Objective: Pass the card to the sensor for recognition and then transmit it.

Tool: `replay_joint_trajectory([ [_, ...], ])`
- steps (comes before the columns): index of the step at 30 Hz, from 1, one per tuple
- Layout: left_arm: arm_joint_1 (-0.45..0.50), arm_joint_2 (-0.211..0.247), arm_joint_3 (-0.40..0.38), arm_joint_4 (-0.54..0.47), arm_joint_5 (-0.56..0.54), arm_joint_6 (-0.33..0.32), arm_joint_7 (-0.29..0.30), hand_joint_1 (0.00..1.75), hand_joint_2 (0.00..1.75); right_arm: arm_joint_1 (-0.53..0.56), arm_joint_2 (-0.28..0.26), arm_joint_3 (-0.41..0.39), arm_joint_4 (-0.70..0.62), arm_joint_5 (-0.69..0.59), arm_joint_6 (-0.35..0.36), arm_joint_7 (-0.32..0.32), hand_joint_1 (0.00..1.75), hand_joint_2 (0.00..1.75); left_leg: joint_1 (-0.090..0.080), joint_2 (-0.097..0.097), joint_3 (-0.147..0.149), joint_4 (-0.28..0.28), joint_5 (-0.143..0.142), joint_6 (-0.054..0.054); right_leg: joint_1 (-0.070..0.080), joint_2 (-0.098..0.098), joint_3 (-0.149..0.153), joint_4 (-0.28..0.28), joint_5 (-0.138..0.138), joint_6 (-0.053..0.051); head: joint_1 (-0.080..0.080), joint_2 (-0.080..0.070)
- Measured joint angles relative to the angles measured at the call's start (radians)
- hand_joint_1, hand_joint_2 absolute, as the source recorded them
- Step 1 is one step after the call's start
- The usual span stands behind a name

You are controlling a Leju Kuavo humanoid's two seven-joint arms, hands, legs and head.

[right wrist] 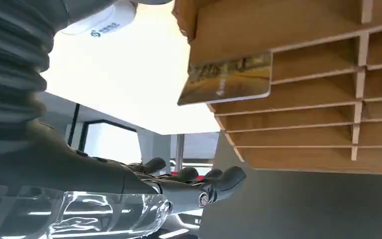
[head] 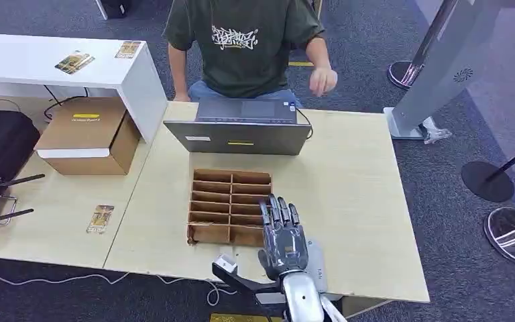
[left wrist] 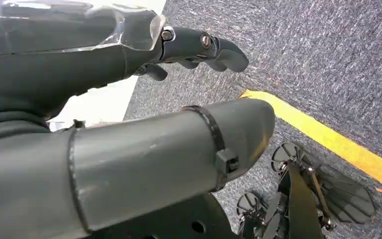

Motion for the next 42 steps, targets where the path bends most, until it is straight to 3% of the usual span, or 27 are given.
replay_joint_trajectory([
  [19, 0.0, -0.001, -0.008, 0.0, -0.008, 0.001, 0.001, 0.0, 0.0, -0.039, 0.05, 0.007, 0.046, -0.003, -0.022, -0.035, 0.0, 1.75, 0.0, 0.0, 0.0, 0.0, 0.0, 0.0, 0.0, 0.0, 0.0, 0.0, 0.0, 0.0, 0.0, 0.0],
  [42, 0.001, 0.001, -0.008, 0.0, 0.005, 0.001, 0.01, 0.0, 0.0, -0.083, 0.064, 0.021, 0.155, -0.014, -0.029, -0.046, 0.0, 1.75, 0.0, 0.0, 0.0, 0.0, 0.0, 0.0, 0.0, 0.0, 0.0, 0.0, 0.0, 0.0, 0.0, 0.0],
])
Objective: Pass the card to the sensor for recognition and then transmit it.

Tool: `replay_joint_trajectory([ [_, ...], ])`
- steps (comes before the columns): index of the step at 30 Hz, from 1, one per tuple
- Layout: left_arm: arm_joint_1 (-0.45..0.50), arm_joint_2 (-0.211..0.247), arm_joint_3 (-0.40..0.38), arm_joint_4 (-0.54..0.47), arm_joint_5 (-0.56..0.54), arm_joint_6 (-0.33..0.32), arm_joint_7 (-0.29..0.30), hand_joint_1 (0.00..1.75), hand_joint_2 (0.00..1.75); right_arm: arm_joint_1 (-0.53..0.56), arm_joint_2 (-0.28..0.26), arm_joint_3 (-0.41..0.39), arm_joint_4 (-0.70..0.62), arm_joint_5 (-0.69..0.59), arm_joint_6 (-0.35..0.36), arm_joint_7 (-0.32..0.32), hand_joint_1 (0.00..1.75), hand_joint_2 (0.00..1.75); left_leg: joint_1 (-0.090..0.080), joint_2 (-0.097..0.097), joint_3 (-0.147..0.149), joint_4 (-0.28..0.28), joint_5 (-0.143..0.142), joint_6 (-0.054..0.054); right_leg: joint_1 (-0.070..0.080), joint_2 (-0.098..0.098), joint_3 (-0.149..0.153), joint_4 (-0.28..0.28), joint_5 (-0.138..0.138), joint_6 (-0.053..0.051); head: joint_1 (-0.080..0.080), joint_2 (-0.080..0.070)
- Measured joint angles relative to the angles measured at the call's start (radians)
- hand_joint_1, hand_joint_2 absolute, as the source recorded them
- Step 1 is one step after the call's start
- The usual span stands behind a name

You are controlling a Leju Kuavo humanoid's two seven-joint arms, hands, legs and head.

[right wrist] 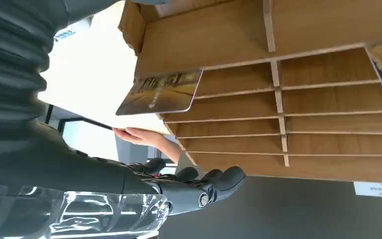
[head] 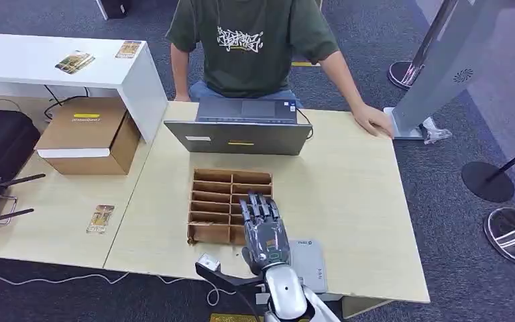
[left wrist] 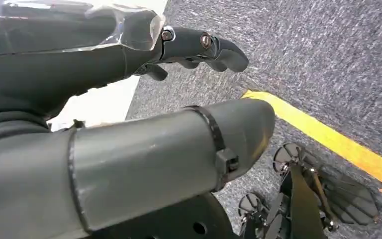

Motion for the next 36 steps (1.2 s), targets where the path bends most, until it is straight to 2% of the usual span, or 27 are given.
replay_joint_trajectory([
  [13, 0.0, 0.004, 0.0, 0.0, 0.001, 0.0, 0.002, 0.0, 0.0, 0.004, -0.003, 0.0, -0.019, 0.003, 0.002, 0.018, 0.0, 1.75, 0.0, 0.0, 0.0, 0.0, 0.0, 0.0, 0.0, 0.0, 0.0, 0.0, 0.0, 0.0, 0.0, 0.0],
  [28, 0.0, 0.004, 0.0, 0.0, -0.002, 0.0, -0.002, 0.0, 0.0, 0.027, -0.031, -0.004, -0.092, 0.007, 0.012, 0.045, 0.0, 1.75, 0.0, 0.0, 0.0, 0.0, 0.0, 0.0, 0.0, 0.0, 0.0, 0.0, 0.0, 0.0, 0.0, 0.0],
  [36, 0.0, 0.003, 0.0, 0.0, 0.002, 0.011, -0.002, 0.0, 0.0, 0.044, -0.04, -0.029, -0.105, 0.01, 0.021, 0.051, 0.0, 1.75, 0.0, 0.0, 0.0, 0.0, 0.0, 0.0, 0.0, 0.0, 0.0, 0.0, 0.0, 0.0, 0.0, 0.0],
])
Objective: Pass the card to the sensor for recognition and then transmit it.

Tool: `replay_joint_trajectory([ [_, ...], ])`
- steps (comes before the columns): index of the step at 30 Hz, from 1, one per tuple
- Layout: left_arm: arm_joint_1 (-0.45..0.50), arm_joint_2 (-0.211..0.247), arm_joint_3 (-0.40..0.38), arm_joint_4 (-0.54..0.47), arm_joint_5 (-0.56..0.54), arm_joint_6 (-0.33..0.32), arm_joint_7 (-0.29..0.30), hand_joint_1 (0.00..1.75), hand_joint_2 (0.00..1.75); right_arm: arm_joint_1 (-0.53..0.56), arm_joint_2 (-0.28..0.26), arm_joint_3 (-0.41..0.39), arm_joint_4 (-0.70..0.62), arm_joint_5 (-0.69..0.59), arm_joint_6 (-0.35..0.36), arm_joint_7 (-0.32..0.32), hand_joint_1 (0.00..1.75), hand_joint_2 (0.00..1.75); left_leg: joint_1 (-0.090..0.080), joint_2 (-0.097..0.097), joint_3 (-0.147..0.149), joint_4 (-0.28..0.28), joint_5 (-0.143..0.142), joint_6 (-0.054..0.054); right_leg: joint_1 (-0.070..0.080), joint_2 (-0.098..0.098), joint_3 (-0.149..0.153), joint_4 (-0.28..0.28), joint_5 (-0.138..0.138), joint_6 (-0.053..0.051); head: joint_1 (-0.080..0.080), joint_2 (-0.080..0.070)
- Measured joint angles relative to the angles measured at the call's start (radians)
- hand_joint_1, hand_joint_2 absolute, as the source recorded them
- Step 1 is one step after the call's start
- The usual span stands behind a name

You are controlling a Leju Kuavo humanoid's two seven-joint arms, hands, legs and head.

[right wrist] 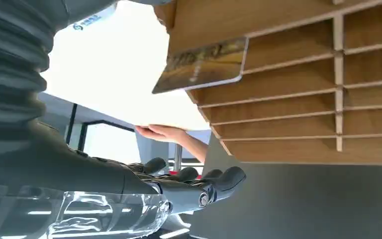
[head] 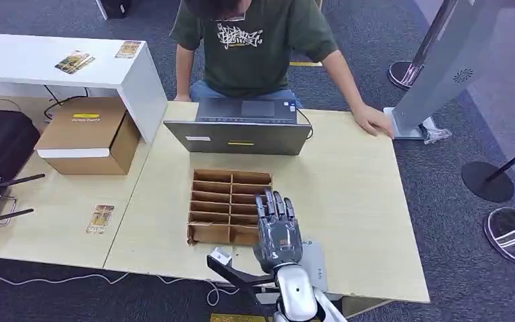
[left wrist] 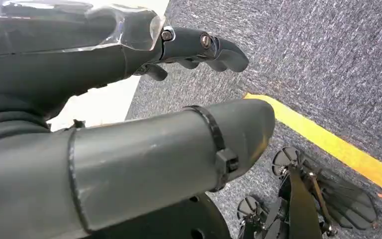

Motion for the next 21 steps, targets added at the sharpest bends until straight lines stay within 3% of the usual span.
replay_joint_trajectory([
  [13, 0.0, 0.001, 0.0, 0.0, -0.001, -0.001, 0.004, 0.0, 0.0, 0.031, -0.005, -0.039, -0.002, 0.001, -0.002, -0.01, 0.02, 1.75, 0.0, 0.0, 0.0, 0.0, 0.0, 0.0, 0.0, 0.0, 0.0, 0.0, 0.0, 0.0, 0.0, 0.0],
  [14, 0.0, 0.001, 0.0, 0.0, -0.001, -0.001, 0.004, 0.0, 0.0, 0.032, -0.005, -0.04, -0.002, 0.001, -0.002, -0.012, 0.61, 1.75, 0.0, 0.0, 0.0, 0.0, 0.0, 0.0, 0.0, 0.0, 0.0, 0.0, 0.0, 0.0, 0.0, 0.0],
  [21, 0.0, 0.001, 0.0, 0.0, -0.001, -0.002, 0.004, 0.0, 0.0, 0.033, -0.005, -0.041, -0.001, 0.001, -0.002, -0.021, 0.61, 1.75, 0.0, 0.0, 0.0, 0.0, 0.0, 0.0, 0.0, 0.0, 0.0, 0.0, 0.0, 0.0, 0.0, 0.0],
])
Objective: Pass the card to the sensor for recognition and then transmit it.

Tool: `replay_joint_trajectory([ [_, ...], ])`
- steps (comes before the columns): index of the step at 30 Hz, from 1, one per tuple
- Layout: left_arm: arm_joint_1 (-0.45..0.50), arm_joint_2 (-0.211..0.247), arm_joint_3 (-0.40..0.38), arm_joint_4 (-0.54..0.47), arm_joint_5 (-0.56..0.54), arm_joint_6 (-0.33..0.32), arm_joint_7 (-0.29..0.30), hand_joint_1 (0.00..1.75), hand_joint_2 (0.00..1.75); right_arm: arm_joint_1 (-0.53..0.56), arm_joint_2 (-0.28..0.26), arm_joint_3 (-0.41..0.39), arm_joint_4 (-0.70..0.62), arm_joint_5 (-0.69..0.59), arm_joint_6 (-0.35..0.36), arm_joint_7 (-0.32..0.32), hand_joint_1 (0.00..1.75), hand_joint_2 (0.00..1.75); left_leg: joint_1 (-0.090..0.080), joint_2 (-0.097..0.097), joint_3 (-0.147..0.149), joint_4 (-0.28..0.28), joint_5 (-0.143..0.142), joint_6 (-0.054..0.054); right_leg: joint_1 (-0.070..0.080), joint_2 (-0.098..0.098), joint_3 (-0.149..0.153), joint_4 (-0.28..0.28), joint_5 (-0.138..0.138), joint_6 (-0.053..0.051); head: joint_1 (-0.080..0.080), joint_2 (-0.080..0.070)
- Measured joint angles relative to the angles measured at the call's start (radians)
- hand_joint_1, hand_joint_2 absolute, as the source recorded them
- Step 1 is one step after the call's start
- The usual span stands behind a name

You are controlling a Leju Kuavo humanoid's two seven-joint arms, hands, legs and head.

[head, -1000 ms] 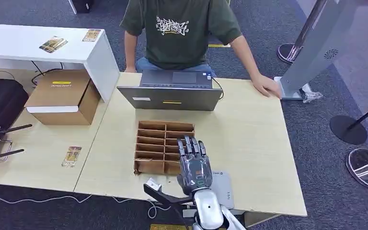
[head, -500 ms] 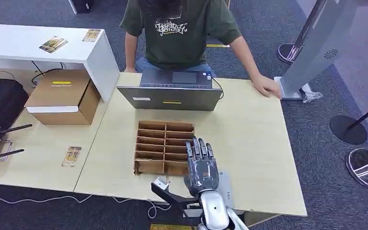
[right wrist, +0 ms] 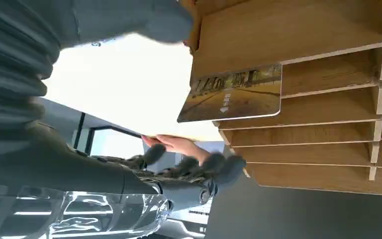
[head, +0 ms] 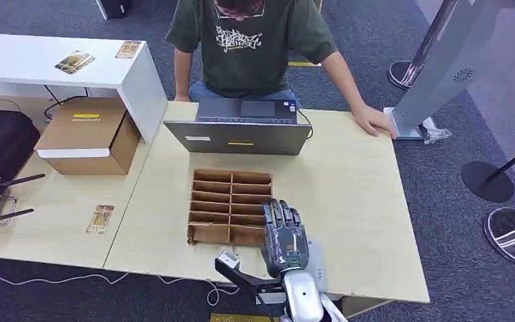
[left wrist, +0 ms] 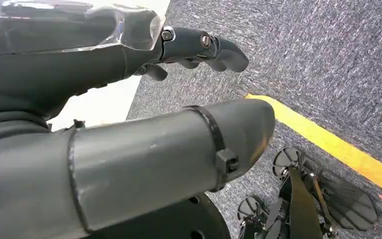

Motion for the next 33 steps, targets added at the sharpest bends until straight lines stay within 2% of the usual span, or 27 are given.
replay_joint_trajectory([
  [1, 0.0, 0.0, 0.0, 0.0, 0.0, 0.0, 0.0, 0.0, 0.0, 0.0, 0.0, 0.0, 0.0, 0.0, 0.0, 0.0, 0.61, 1.75, 0.0, 0.0, 0.0, 0.0, 0.0, 0.0, 0.0, 0.0, 0.0, 0.0, 0.0, 0.0, 0.0, 0.0],
  [2, 0.0, 0.0, 0.0, 0.0, 0.0, 0.0, 0.0, 0.0, 0.0, 0.0, 0.0, 0.0, 0.0, 0.0, 0.0, 0.0, 1.31, 1.75, 0.0, 0.0, 0.0, 0.0, 0.0, 0.0, 0.0, 0.0, 0.0, 0.0, 0.0, 0.0, 0.0, 0.0],
  [3, 0.0, 0.0, 0.0, 0.0, 0.0, 0.0, 0.0, 0.0, 0.0, 0.0, 0.0, -0.001, 0.0, 0.0, 0.0, 0.0, 1.54, 1.75, 0.0, 0.0, 0.0, 0.0, 0.0, 0.0, 0.0, 0.0, 0.0, 0.0, 0.0, 0.0, 0.0, 0.0],
  [6, 0.0, 0.0, 0.0, 0.0, 0.0, 0.0, 0.0, 0.0, 0.0, 0.0, 0.0, -0.002, 0.0, 0.0, -0.001, 0.0, 1.54, 1.75, 0.0, 0.0, 0.0, 0.0, 0.0, 0.0, 0.0, 0.0, 0.0, 0.0, 0.0, 0.0, 0.0, 0.0],
  [9, 0.0, 0.001, 0.0, 0.0, 0.0, -0.001, 0.0, 0.0, 0.0, -0.001, 0.0, -0.003, 0.002, 0.0, -0.005, -0.002, 1.43, 1.75, 0.0, 0.0, 0.0, 0.0, 0.0, 0.0, 0.0, 0.0, 0.0, 0.0, 0.0, 0.0, 0.0, 0.0],
  [20, 0.0, 0.001, 0.0, 0.0, 0.002, -0.001, -0.002, 0.0, 0.0, -0.011, 0.001, -0.004, 0.025, 0.0, -0.018, -0.006, 1.41, 1.75, 0.0, 0.0, 0.0, 0.0, 0.0, 0.0, 0.0, 0.0, 0.0, 0.0, 0.0, 0.0, 0.0, 0.0],
  [24, 0.0, 0.001, 0.0, 0.0, 0.002, -0.001, -0.001, 0.0, 0.0, -0.014, 0.001, -0.004, 0.029, 0.0, -0.023, -0.006, 1.31, 1.75, 0.0, 0.0, 0.001, 0.0, 0.0, 0.0, 0.0, 0.0, 0.001, 0.0, 0.0, 0.0, 0.0, 0.0],
  [27, 0.0, 0.001, 0.0, 0.0, 0.002, -0.001, -0.001, 0.0, 0.0, -0.014, 0.001, -0.004, 0.032, 0.0, -0.027, -0.006, 1.34, 1.75, 0.0, 0.0, 0.001, 0.0, 0.0, 0.0, 0.0, 0.0, 0.001, 0.0, 0.0, 0.0, 0.0, 0.0],
  [30, 0.0, 0.001, 0.0, 0.0, 0.002, -0.001, -0.001, 0.0, 0.0, -0.015, 0.001, -0.004, 0.035, 0.0, -0.029, -0.006, 1.68, 1.75, 0.0, 0.0, 0.001, 0.0, 0.0, 0.0, 0.0, 0.0, 0.001, 0.0, 0.0, 0.0, 0.0, 0.0],
  [33, 0.0, 0.001, 0.0, 0.0, 0.002, -0.001, -0.001, 0.0, 0.0, -0.019, 0.002, -0.004, 0.04, 0.0, -0.032, -0.006, 1.75, 1.75, 0.0, 0.0, 0.001, 0.0, 0.0, 0.0, 0.0, 0.0, 0.001, 0.0, 0.0, 0.0, 0.0, 0.0],
])
